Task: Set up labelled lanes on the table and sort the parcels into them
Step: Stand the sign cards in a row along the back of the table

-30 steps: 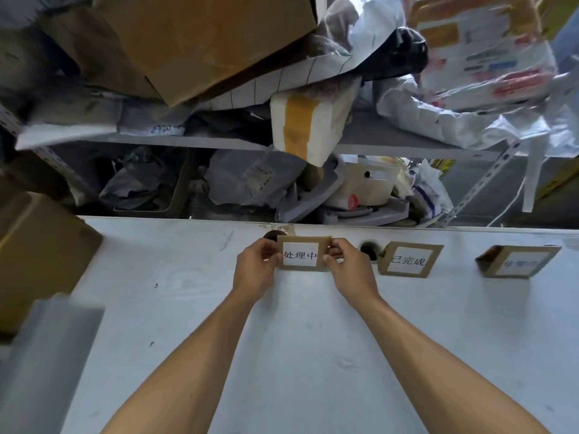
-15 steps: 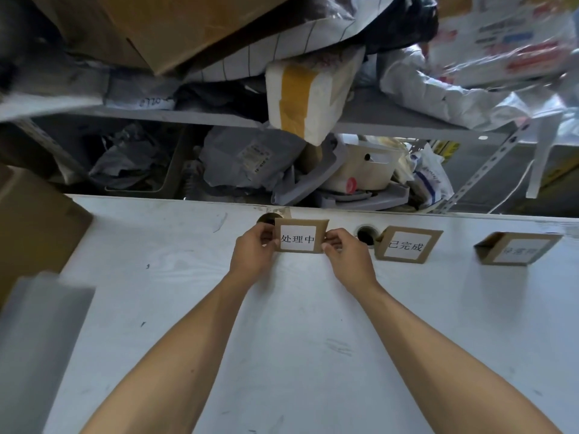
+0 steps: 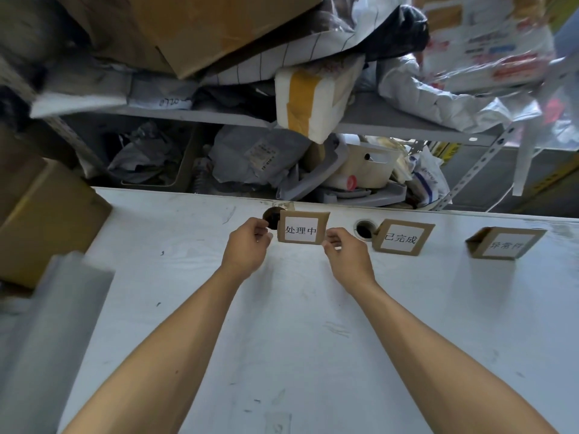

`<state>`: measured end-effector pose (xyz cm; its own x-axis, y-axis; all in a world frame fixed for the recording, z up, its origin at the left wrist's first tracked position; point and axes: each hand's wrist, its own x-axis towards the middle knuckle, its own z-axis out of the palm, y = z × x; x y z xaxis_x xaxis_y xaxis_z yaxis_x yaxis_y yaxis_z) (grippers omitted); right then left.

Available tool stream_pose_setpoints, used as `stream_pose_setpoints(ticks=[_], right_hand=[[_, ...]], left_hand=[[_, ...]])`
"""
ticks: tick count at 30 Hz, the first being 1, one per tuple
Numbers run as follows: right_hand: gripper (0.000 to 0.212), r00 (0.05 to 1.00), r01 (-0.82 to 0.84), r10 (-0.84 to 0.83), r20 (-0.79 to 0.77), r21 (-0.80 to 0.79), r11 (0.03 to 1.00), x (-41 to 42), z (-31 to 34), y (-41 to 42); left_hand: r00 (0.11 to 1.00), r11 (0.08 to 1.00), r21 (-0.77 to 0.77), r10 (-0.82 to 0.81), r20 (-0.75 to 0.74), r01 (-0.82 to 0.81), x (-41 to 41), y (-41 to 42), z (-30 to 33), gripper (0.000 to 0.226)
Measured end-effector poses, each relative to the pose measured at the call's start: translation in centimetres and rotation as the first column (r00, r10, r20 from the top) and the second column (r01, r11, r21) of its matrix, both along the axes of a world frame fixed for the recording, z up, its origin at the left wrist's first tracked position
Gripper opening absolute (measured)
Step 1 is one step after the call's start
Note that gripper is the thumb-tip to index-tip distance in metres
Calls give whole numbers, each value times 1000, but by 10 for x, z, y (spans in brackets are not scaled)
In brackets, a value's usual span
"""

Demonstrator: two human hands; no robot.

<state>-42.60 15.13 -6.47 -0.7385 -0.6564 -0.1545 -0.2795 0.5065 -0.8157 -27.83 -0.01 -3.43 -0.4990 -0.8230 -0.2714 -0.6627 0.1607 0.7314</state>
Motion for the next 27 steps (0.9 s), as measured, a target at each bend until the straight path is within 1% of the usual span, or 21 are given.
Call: stream_pose_setpoints(ticks=[5, 10, 14, 18, 21, 23, 27], right_hand=[[19, 998, -53, 52, -27, -55, 997, 39, 34, 1], [21, 985, -158, 152, -78, -81, 984, 105, 70, -4], [25, 974, -218, 213, -77, -61, 974, 158, 86, -6], [25, 940, -337, 334, -65, -35, 941, 212, 86, 1], [30, 887, -461, 461, -1, 4, 887, 248, 80, 8], [35, 831, -555, 556, 3, 59, 830, 270, 75, 14], [48, 654, -729, 755, -47, 229, 645, 305, 62, 23]], left_hand=[[999, 998, -48, -52, -17, 51, 34, 13, 39, 26], [996, 997, -62, -52, -69, 48, 90, 22, 78, 24], [997, 996, -81, -53, -51, 49, 142, 23, 89, 24], [999, 997, -77, -30, -21, 28, 200, 25, 86, 25], [999, 999, -49, -7, -51, 5, 242, 32, 77, 24], [997, 1000, -26, 8, -83, -10, 264, 38, 70, 23], [992, 998, 26, 51, -113, -49, 295, 48, 56, 20]])
